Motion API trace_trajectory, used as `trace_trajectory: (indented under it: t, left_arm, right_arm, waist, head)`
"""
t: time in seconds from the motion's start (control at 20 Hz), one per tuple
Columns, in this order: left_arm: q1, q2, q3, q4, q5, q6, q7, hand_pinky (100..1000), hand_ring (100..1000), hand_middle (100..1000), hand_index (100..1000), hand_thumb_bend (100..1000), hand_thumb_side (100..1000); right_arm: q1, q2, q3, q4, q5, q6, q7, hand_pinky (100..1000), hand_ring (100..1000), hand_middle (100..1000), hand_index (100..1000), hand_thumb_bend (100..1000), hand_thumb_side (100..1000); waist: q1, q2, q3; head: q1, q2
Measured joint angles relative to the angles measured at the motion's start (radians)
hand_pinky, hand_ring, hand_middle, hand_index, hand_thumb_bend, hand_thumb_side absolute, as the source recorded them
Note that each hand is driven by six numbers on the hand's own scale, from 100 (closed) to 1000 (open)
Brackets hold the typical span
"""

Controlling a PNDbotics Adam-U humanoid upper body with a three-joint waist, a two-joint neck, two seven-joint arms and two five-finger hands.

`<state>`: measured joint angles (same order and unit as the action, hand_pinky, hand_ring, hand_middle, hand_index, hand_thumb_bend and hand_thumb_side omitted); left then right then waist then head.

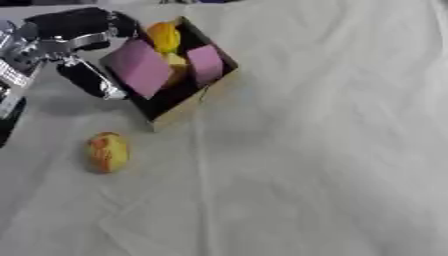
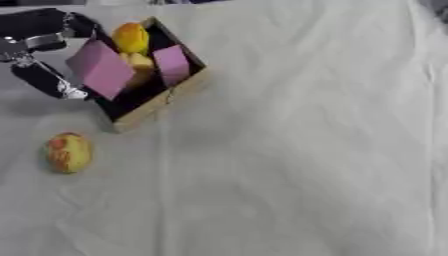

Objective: Pick up objects on the table and place them in the box.

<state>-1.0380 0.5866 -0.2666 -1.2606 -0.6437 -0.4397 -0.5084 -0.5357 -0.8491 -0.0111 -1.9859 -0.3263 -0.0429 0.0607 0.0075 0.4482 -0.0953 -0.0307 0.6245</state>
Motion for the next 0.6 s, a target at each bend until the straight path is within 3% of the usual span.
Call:
trace_trajectory:
  t: [0.5, 0.6]
  left_arm:
    - [0.006, 0.003, 0.0, -0.023, 0.006, 0.018, 0.068, 864, 808, 791, 939, 438, 172]
    - [0.007, 0.003, -0.001, -0.023, -0.001, 0.018, 0.079, 873, 821, 803, 957, 484, 186]
  right_arm:
    - [0.007, 0.002, 0.0, 0.0, -0.002, 0.005, 0.004, 1000, 985, 684, 795, 100, 458]
    - [0.008, 0.003, 0.0, 0.0, -0.002, 0.006, 0.005, 1000, 986, 684, 795, 100, 458]
  waist:
    - [0.0, 0.0, 0.003]
    - [0.0, 0.0, 0.003]
  head:
    - [-0.008, 0.008]
    - [-0.008, 0.008]
